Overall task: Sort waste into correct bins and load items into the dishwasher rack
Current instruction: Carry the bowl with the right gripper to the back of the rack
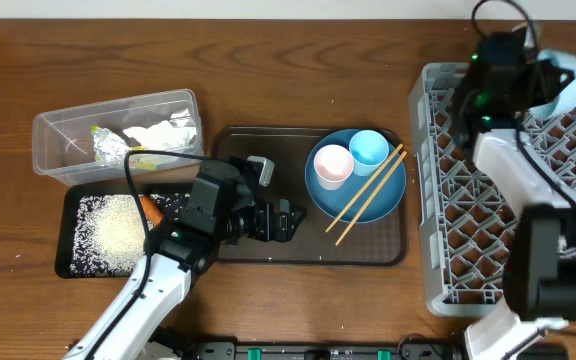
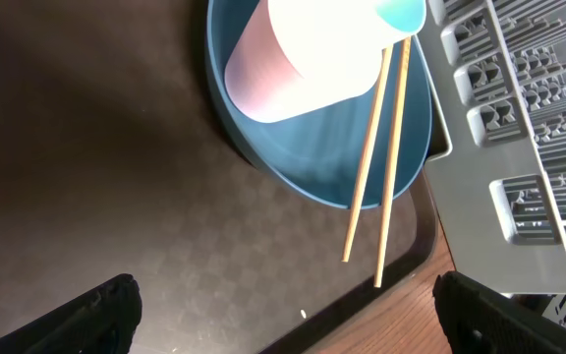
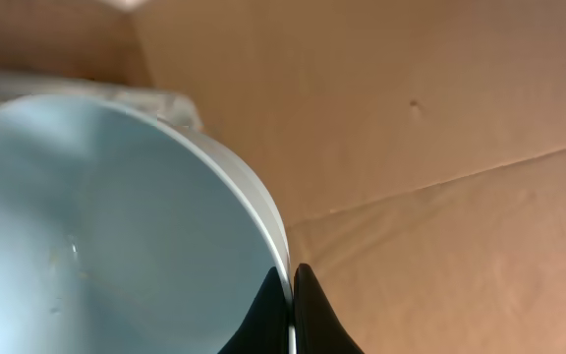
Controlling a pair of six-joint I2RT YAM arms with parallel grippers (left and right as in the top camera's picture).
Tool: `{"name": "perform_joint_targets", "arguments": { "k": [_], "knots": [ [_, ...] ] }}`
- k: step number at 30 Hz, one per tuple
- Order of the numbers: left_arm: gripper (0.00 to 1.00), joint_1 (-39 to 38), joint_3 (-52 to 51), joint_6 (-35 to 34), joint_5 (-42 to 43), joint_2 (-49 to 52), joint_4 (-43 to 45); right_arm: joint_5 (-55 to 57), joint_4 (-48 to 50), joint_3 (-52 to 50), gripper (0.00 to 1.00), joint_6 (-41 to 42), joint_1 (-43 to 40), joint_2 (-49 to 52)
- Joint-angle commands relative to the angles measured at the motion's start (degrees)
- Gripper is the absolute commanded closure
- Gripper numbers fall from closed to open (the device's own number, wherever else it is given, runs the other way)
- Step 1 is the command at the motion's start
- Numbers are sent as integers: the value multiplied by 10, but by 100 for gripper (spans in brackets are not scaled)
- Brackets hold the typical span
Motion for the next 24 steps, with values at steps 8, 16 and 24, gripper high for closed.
{"name": "perform_joint_targets", "arguments": {
  "k": [8,16,24],
  "knots": [
    [2,0,9,3,-7,-7,0,63,5,7,99,-28,23,72],
    [2,0,9,3,-7,-7,0,40,4,7,97,-28,49,72],
    [2,0,9,3,-7,-7,0,34,4,7,48,-28,62,72]
  ]
}}
